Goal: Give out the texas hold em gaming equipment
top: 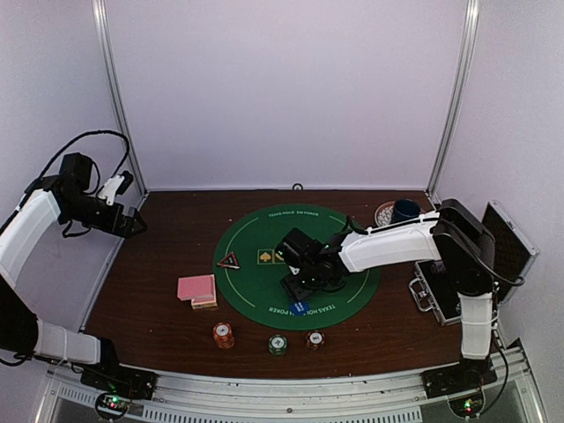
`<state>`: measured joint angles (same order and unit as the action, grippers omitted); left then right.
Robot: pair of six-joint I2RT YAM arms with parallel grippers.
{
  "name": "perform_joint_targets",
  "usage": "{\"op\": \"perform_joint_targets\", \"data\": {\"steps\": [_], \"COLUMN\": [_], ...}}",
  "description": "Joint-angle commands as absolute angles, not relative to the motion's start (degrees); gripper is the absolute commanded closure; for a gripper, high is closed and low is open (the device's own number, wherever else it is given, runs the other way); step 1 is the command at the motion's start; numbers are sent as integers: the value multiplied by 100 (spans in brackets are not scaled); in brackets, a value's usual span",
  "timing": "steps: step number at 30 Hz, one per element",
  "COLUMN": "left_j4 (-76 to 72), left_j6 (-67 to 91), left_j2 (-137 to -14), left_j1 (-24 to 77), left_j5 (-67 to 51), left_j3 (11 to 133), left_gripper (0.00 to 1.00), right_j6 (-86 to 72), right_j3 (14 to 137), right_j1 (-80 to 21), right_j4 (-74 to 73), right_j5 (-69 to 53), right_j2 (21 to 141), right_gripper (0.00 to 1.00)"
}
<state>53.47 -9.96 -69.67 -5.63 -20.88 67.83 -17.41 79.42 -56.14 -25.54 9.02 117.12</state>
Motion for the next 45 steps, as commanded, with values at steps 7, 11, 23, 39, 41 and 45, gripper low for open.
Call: {"op": "perform_joint_targets", "data": {"steps": [7, 11, 23, 39, 41, 45], "left_j4": [5323, 5322, 5320, 5377, 5374, 5377], "left_j6": [-971, -966, -930, -993, -993, -991], "left_j2": [-6945, -6965, -6981, -6977, -6997, -7046], "left_j1": [-574, -578, -575, -580, -573, -579], "left_j5": [-2241, -2224, -2246, -2192, -2207, -2215], "left_j3": [7022, 7037, 7070, 7079, 7071, 7066], "left_gripper": [2, 3, 3, 2, 2, 3], "right_j6": [-2087, -2051, -1813, -1667, -1735, -1898], "right_j3": [7956, 8102, 8823, 11751, 11993, 12423], "right_j1": [-5193, -5074, -4716, -3881, -3852, -3785], "right_j4": [-2357, -2401, -2460, -3462, -3635, -3859], "right_j5": [694, 666, 1070, 572, 540, 414], "right_j2": [12010, 12190, 12782, 14536, 14643, 14837], "right_gripper": [42, 48, 51, 56, 56, 56]}}
